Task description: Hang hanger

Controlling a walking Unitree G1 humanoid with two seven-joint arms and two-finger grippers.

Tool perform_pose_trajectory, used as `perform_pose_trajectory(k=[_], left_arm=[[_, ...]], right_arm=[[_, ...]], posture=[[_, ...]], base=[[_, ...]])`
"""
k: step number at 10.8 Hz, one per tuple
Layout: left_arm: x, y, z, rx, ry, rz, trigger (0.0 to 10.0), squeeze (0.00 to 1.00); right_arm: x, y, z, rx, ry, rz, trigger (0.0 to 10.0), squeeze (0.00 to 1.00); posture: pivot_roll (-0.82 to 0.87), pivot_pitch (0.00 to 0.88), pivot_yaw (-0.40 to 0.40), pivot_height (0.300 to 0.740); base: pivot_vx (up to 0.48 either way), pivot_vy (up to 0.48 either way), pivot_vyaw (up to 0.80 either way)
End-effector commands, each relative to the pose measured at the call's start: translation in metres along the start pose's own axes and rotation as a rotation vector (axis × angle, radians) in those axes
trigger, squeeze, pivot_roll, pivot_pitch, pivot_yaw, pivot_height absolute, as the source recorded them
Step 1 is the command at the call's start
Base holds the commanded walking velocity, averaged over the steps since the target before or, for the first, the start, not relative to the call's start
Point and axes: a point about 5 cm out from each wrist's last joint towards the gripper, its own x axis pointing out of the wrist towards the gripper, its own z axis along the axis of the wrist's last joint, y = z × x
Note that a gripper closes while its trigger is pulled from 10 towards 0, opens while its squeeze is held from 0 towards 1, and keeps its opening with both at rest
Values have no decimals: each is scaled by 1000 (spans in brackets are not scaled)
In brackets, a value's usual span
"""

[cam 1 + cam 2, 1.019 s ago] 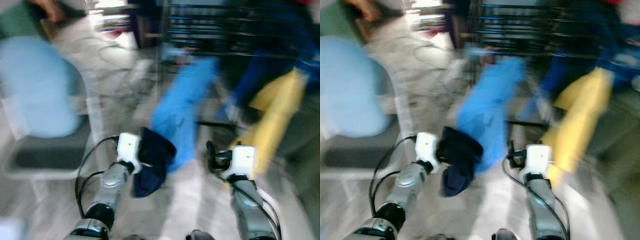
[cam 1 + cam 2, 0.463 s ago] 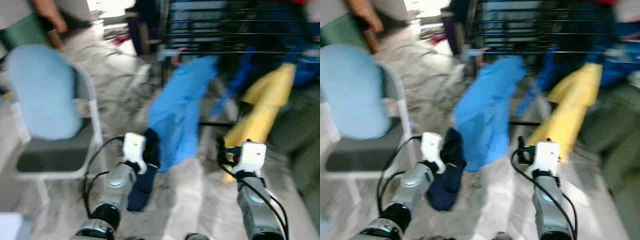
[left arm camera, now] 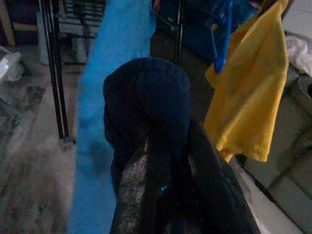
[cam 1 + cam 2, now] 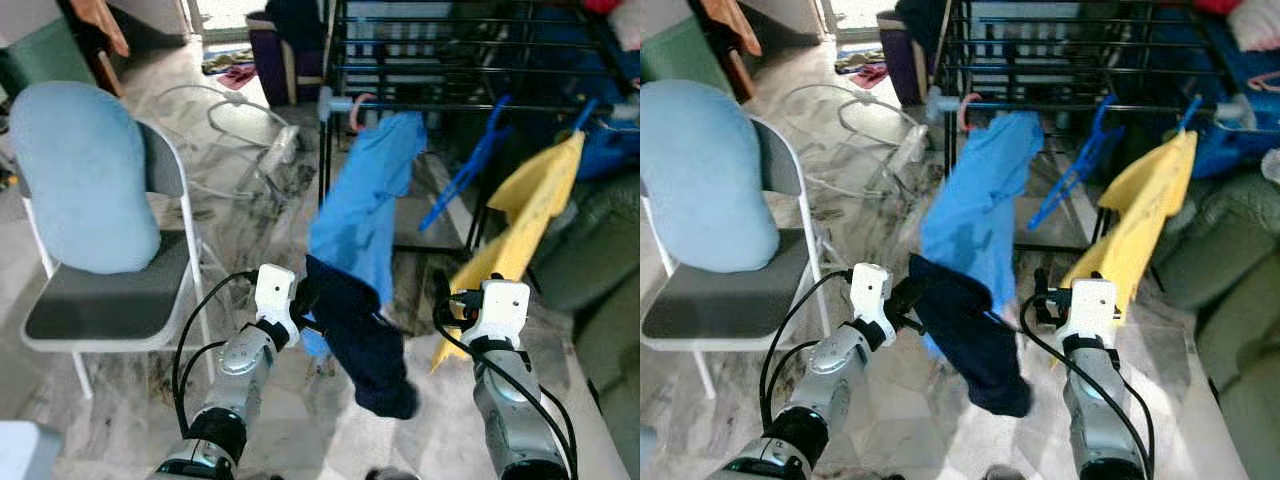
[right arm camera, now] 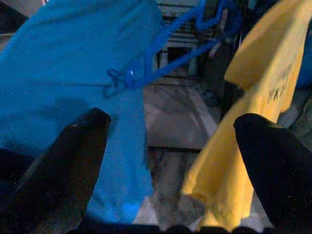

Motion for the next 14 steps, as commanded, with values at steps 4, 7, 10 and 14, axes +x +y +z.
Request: perform_pose_trajectory(k=[4,7,10,14], left_arm=[[2,-2,6,9,-32,-14,10000,0],[2,-2,6,7,-27,-17,10000,0],[1,-2,3,0,-14,-12,10000,0],[0,-2,2,2,-11,-6,10000,0]], right_arm=[[5,-3,17,-22,-69,-37,10000,0],[8,-9,24,-4,-89,-93,10000,0],[8,-13,26,-14,-94,-123,10000,0],[16,-10,38,27,-104,-97,10000,0]], posture=[[-195,84,50,740],[-195,85,50,740],[-198,91,47,740],[-198,113,46,740]], base=[[353,0,0],[368,0,0],[241,0,0],[0,0,0]])
